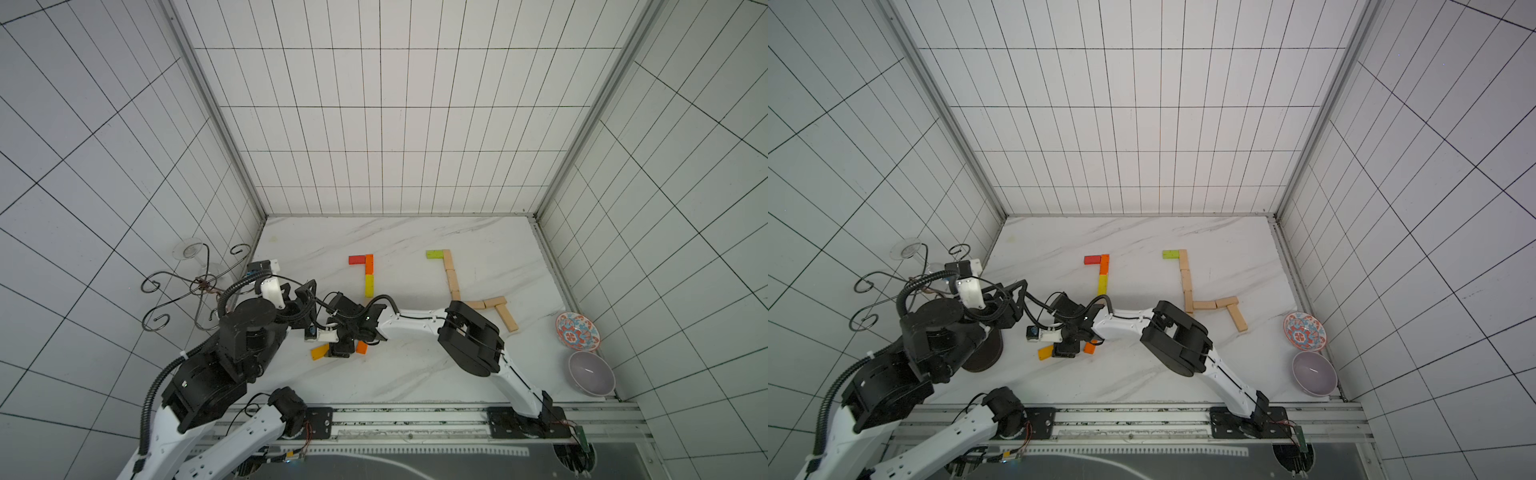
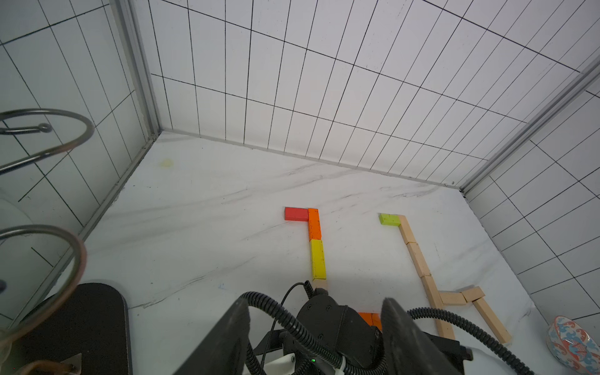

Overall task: Assemble a giraffe with building blocks
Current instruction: Pick up the building block from the center of the board.

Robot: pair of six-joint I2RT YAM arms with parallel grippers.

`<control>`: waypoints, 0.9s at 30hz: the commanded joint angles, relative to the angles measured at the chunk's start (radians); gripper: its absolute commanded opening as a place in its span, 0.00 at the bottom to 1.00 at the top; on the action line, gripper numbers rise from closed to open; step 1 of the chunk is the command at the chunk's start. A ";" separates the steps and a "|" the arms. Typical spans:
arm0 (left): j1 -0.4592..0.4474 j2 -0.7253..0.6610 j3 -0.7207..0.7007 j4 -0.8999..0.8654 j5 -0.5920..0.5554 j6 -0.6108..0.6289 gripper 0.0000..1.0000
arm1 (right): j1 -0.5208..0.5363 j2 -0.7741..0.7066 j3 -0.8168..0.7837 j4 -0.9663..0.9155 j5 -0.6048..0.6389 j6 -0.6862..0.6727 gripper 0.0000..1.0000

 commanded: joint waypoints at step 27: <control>0.004 -0.028 0.022 0.047 -0.122 -0.033 0.64 | 0.001 -0.616 -0.499 0.404 0.455 0.597 0.12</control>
